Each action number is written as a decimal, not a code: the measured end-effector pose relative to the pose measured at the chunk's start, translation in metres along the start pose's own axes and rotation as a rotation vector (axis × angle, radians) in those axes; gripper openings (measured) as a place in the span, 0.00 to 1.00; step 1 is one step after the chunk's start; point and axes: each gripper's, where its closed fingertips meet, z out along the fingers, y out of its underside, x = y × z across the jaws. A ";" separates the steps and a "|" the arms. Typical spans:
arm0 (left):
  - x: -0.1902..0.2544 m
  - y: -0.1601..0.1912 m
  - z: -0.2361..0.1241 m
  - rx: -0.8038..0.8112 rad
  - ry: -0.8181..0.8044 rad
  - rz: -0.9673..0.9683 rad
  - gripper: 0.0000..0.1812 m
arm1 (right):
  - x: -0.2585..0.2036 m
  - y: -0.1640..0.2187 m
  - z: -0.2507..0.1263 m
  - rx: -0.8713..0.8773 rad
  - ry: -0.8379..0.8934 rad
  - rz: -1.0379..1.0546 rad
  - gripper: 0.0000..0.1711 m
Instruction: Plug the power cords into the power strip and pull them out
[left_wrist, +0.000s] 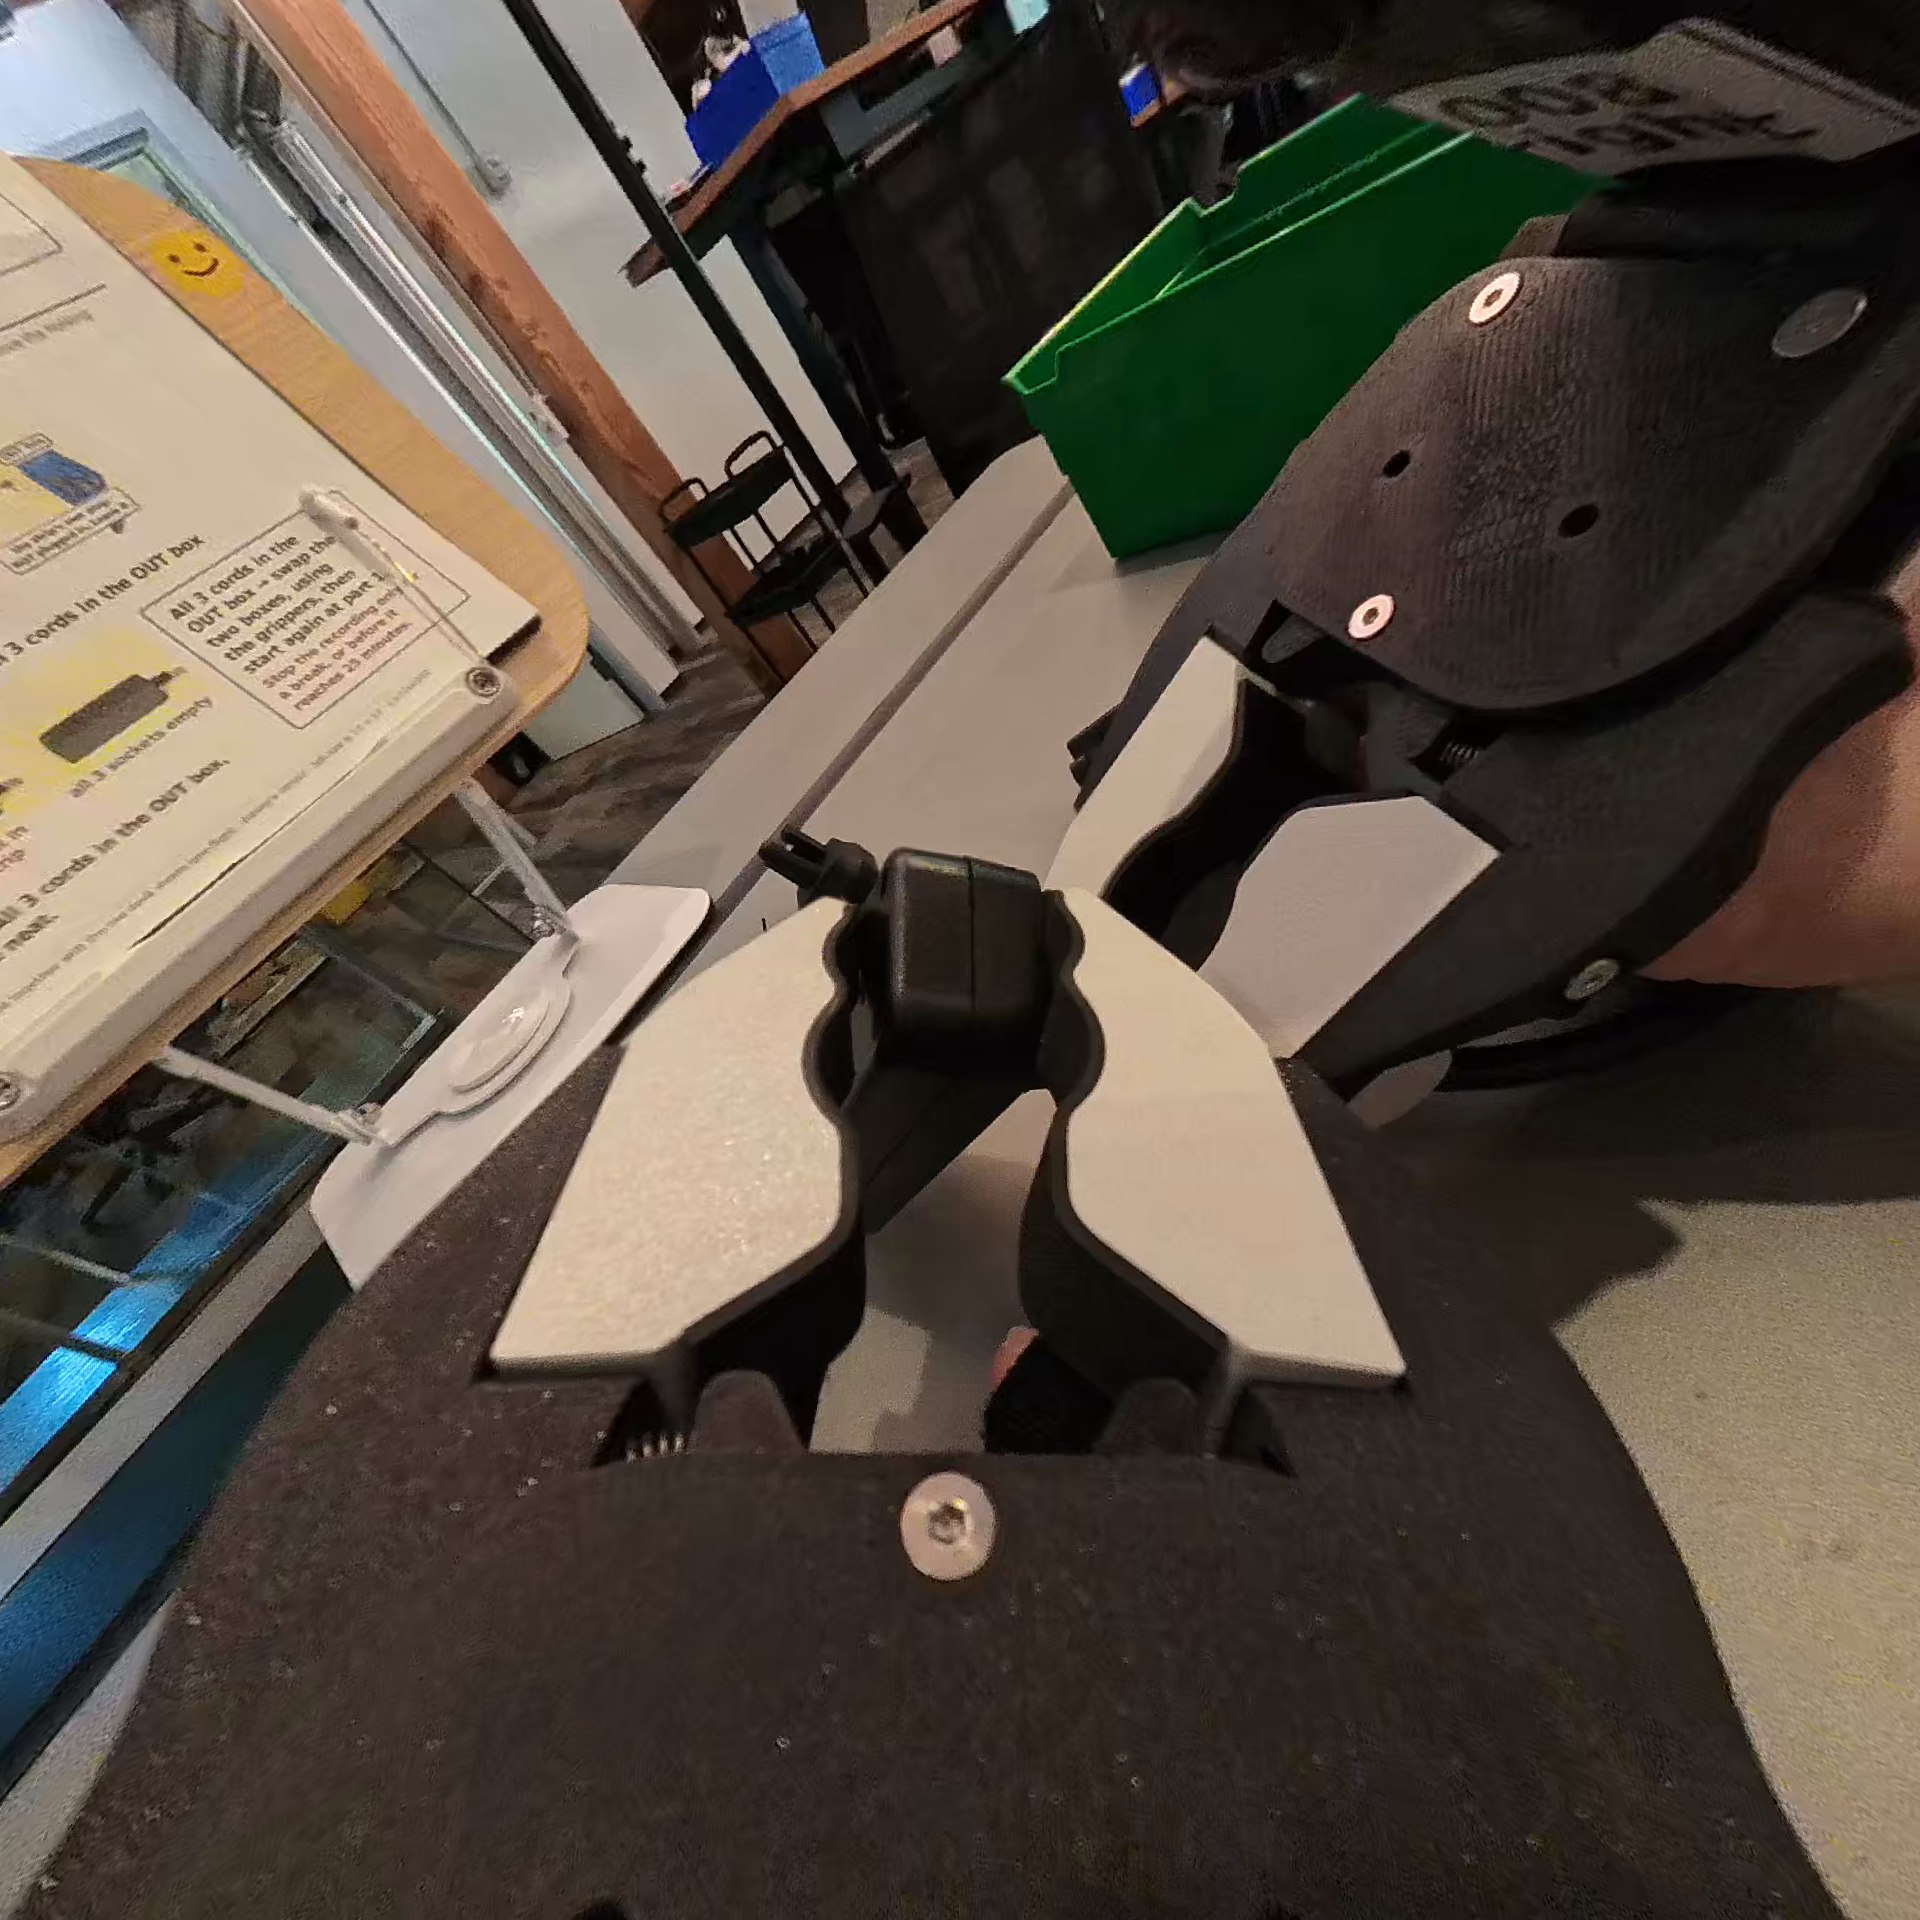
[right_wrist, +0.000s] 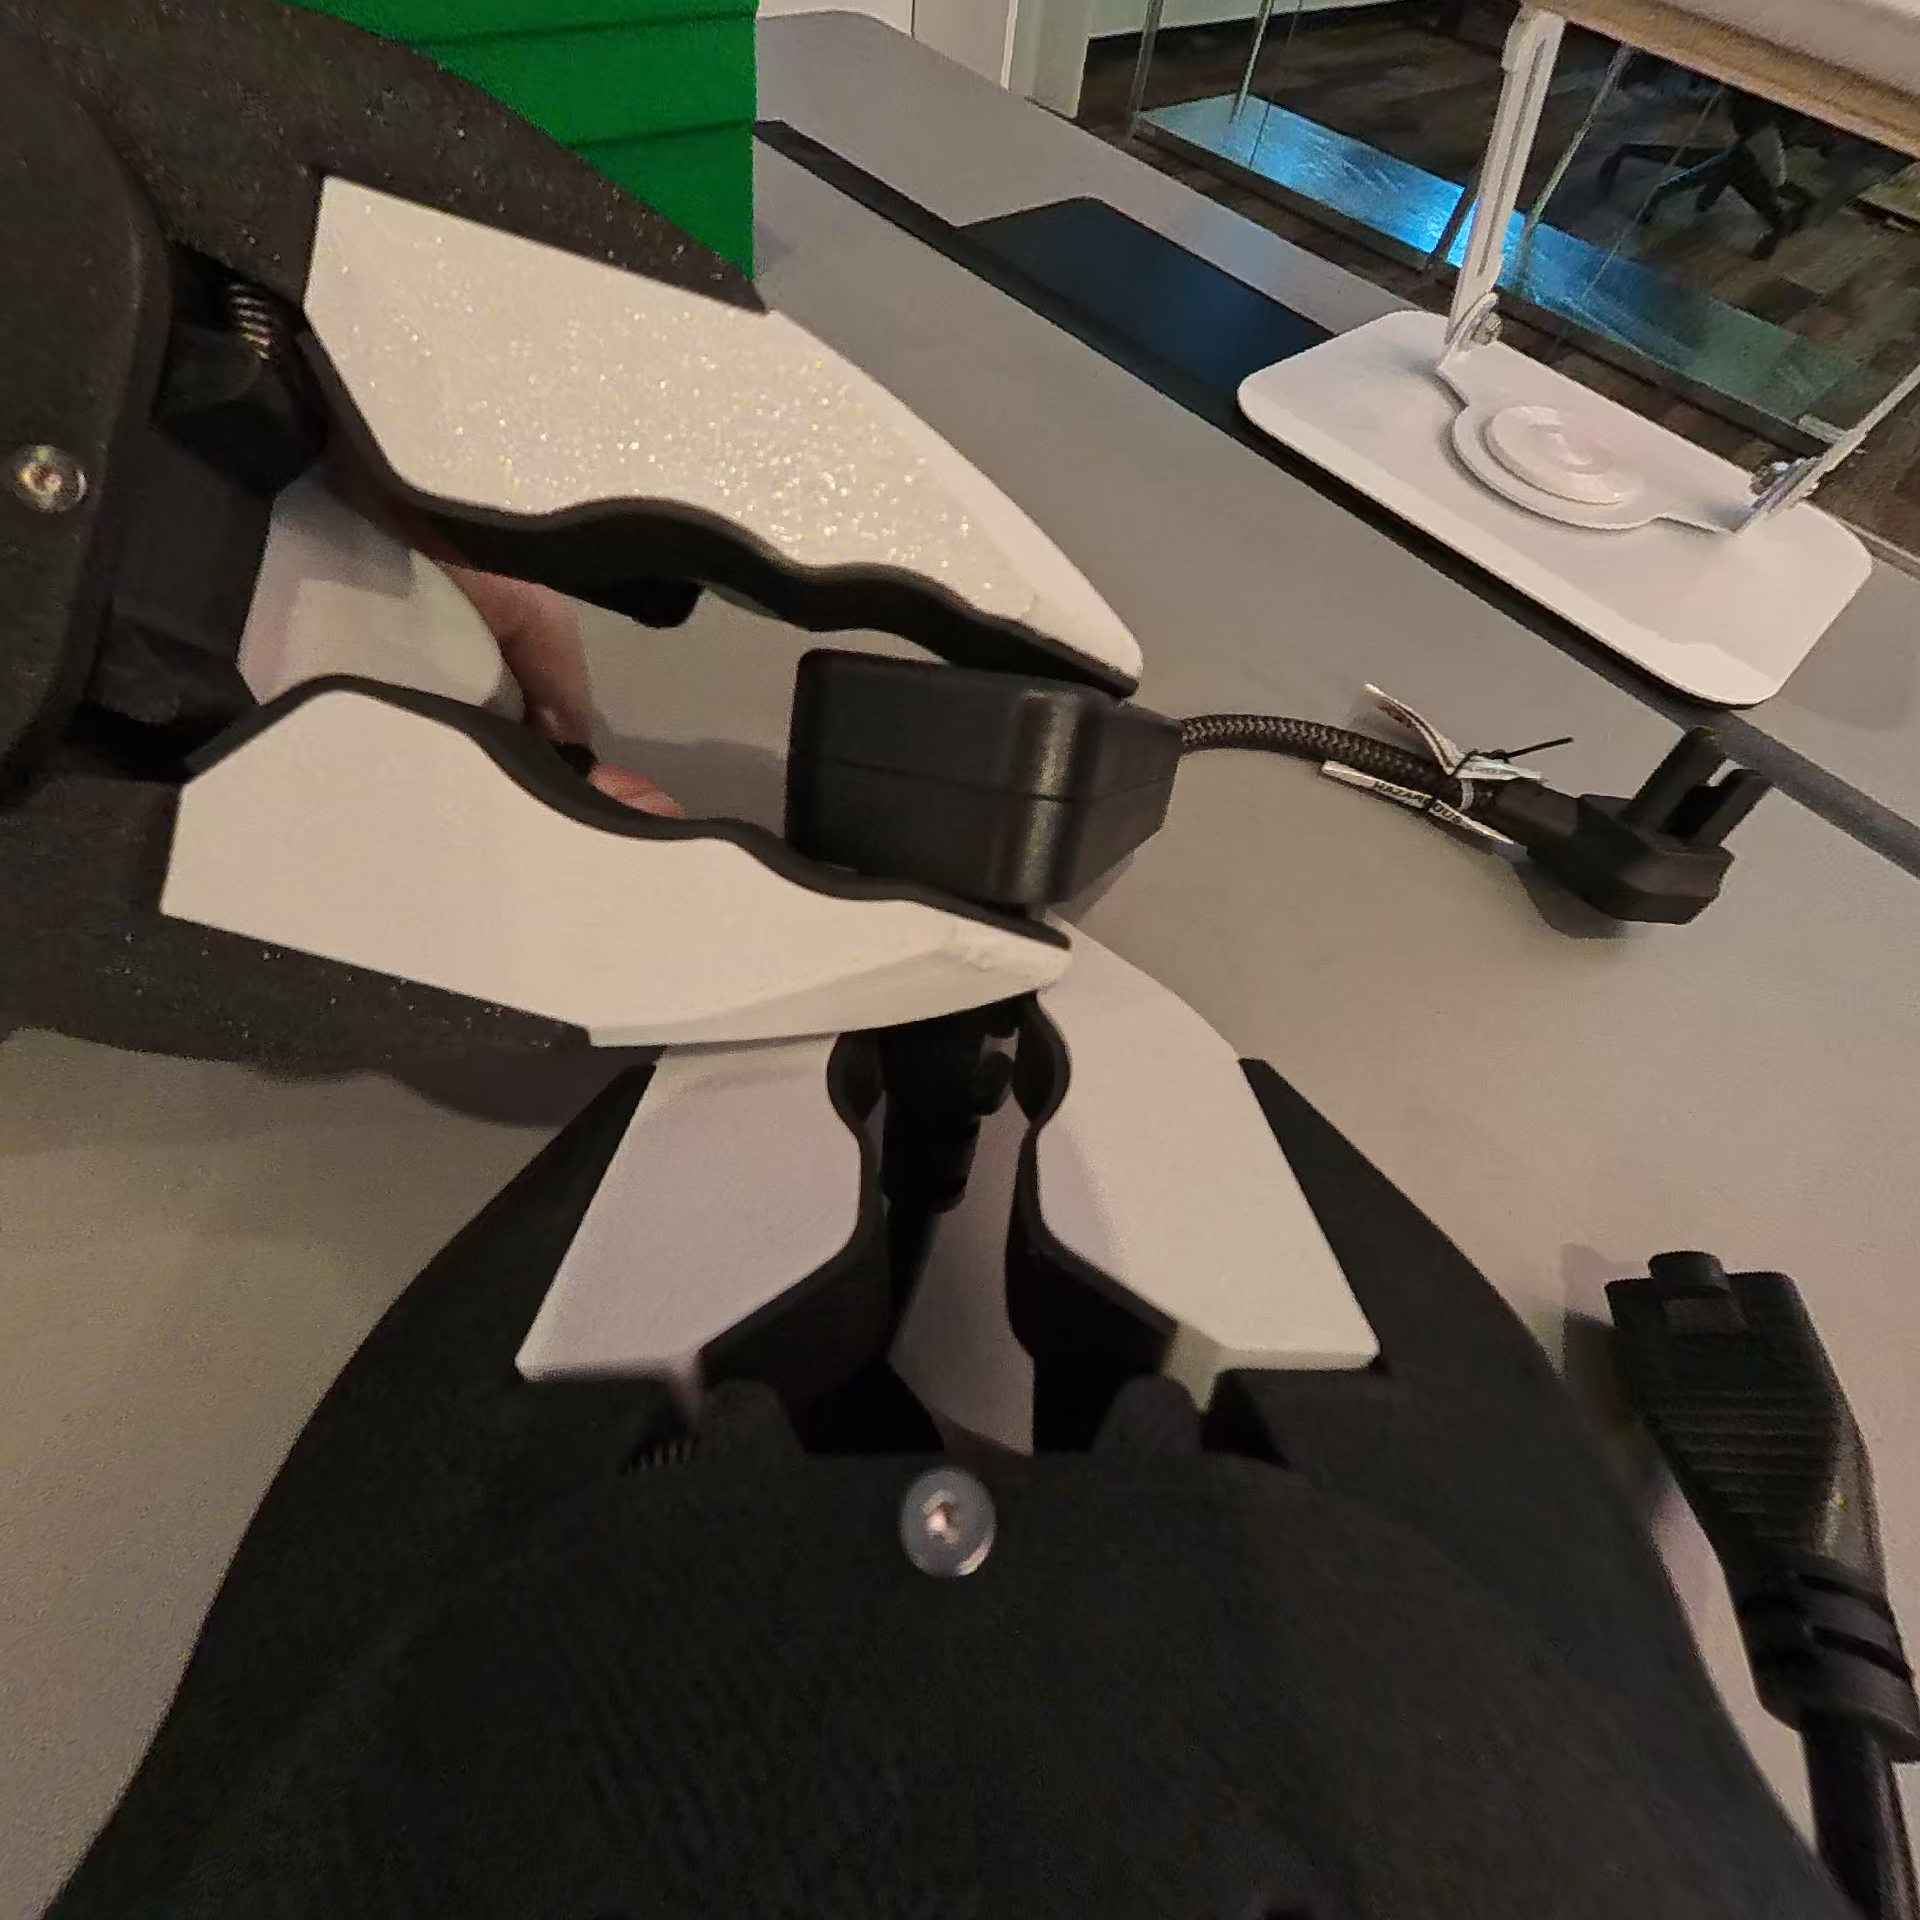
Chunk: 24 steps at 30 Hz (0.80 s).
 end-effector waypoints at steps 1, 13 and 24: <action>0.000 0.000 0.000 0.009 0.010 0.005 0.18 | 0.000 0.000 0.000 0.003 -0.002 0.003 0.12; -0.003 0.002 -0.010 0.044 0.024 0.104 0.18 | -0.007 -0.003 0.002 0.007 -0.007 -0.069 0.13; -0.025 0.006 -0.009 0.071 -0.011 -0.077 0.24 | -0.005 -0.014 0.008 0.044 0.057 0.031 0.13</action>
